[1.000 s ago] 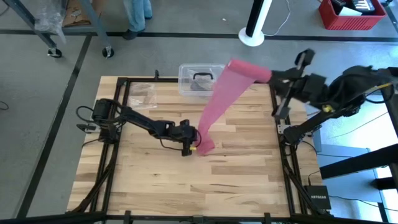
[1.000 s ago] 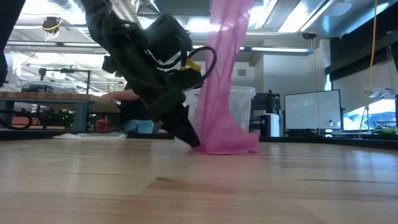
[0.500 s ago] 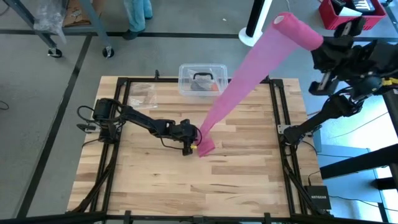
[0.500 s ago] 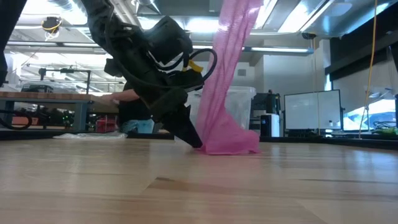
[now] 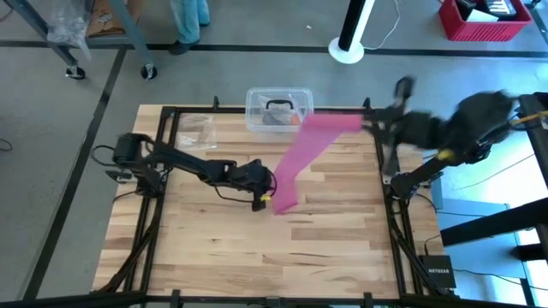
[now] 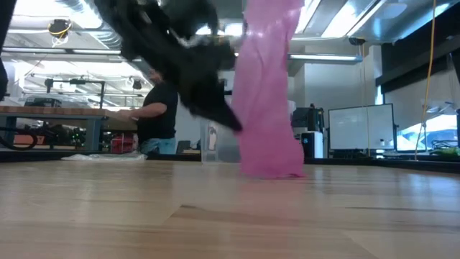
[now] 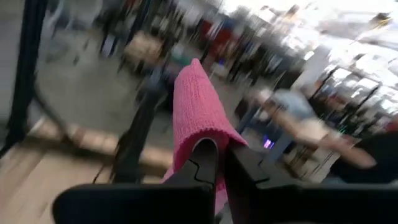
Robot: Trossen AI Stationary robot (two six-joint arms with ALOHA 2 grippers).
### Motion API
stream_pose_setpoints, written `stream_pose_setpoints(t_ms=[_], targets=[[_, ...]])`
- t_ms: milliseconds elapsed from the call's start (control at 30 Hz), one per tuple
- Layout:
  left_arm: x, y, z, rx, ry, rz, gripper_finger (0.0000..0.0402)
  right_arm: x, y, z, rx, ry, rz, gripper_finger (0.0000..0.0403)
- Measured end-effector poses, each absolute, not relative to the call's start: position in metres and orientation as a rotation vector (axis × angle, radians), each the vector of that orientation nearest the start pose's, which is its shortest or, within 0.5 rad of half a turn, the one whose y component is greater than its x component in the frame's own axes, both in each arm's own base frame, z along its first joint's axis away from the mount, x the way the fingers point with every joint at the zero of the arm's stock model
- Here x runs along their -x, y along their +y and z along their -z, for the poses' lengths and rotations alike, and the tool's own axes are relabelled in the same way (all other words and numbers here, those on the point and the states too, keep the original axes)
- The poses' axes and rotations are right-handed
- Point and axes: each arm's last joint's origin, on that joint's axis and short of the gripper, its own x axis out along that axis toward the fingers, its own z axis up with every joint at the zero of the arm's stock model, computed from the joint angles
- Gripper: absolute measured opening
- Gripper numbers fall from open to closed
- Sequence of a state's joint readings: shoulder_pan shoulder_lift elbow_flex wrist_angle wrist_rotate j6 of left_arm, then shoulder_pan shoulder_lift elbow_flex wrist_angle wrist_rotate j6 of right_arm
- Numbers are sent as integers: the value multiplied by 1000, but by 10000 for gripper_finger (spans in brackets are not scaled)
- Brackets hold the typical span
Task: Roll bandage
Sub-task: Roll the pink bandage
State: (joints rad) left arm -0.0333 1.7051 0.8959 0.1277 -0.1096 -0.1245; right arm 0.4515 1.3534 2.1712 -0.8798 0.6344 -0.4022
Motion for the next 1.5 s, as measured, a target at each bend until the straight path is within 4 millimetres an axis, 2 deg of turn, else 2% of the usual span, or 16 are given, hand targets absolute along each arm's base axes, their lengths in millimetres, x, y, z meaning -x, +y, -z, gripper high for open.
stream_pose_setpoints(t_ms=[233, 467, 567, 733, 867, 1033, 1167, 1333, 1400, 1500], targets=[[-332, -17, -211, 112, 532, -93, 3, -198, 77, -557, 462, 201, 152, 17], [-331, -17, -211, 191, 539, -110, 11, -205, 80, -554, 469, 211, 152, 17], [-330, -15, -209, 241, 564, -99, 47, -206, 81, -553, 472, 216, 151, 17], [-327, -16, -213, 268, 578, -34, 134, -206, 81, -553, 475, 221, 152, 17], [-312, -19, -241, 284, 587, 7, 177, -206, 81, -552, 482, 231, 150, 17], [-286, -26, -278, 246, 494, -24, 187, -206, 81, -551, 480, 234, 137, 17], [-263, -34, -313, 165, 316, -57, 181, -204, 84, -544, 446, 280, 7, 17], [-249, -49, -356, -24, -27, -46, 172, -216, 92, -529, 393, 334, -88, 17], [-248, -58, -365, -108, -124, -18, 170, -224, 96, -522, 387, 333, -108, 17], [-250, -71, -369, -229, -199, 6, 166, -234, 102, -512, 382, 324, -117, 17]])
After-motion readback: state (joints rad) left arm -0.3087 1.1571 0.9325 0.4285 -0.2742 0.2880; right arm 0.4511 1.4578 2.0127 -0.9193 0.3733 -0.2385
